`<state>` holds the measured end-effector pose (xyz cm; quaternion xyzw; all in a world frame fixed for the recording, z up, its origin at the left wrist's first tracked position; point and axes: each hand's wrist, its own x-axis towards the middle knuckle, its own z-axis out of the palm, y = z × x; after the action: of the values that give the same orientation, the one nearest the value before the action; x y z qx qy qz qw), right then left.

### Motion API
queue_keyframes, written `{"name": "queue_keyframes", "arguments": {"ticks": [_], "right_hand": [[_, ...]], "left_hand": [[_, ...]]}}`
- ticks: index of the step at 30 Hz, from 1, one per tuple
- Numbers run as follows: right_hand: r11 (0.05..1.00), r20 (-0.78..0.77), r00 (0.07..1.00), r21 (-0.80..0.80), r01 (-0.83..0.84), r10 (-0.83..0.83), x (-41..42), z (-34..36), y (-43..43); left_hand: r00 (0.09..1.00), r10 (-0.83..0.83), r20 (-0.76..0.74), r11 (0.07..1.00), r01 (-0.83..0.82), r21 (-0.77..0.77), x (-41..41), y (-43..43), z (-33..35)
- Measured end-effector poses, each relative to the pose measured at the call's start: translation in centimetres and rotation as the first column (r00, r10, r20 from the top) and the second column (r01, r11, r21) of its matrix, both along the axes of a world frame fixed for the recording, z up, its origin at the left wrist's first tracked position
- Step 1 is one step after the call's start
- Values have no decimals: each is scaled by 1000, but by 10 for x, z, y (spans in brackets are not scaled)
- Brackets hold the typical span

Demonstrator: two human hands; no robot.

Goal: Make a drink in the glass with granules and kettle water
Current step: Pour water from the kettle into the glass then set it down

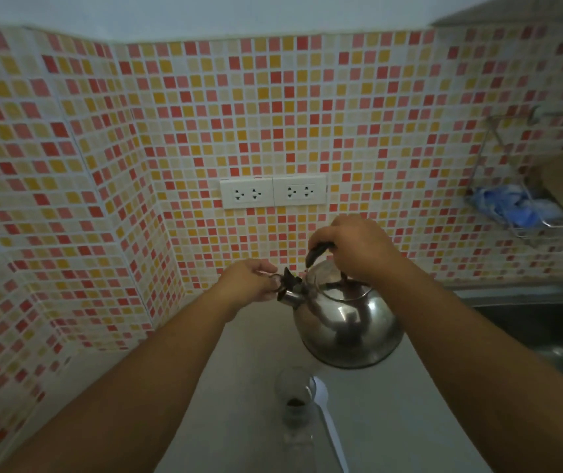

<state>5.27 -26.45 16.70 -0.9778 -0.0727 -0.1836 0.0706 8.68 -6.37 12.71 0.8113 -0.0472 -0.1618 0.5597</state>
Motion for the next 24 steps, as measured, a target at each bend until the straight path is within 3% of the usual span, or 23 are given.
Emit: {"name": "queue_keyframes", "arguments": {"ticks": [7, 18, 24], "right_hand": [[978, -76, 995, -192, -82, 68, -44, 9, -4], [965, -179, 976, -209, -158, 121, -82, -14, 4], [930, -213, 965, -299, -214, 154, -88, -10, 17]], "left_hand": [[993, -40, -111, 998, 35, -43, -41, -10, -16], [981, 23, -192, 999, -28, -22, -79, -10, -45], [974, 63, -219, 998, -65, 0, -93, -10, -46]]}}
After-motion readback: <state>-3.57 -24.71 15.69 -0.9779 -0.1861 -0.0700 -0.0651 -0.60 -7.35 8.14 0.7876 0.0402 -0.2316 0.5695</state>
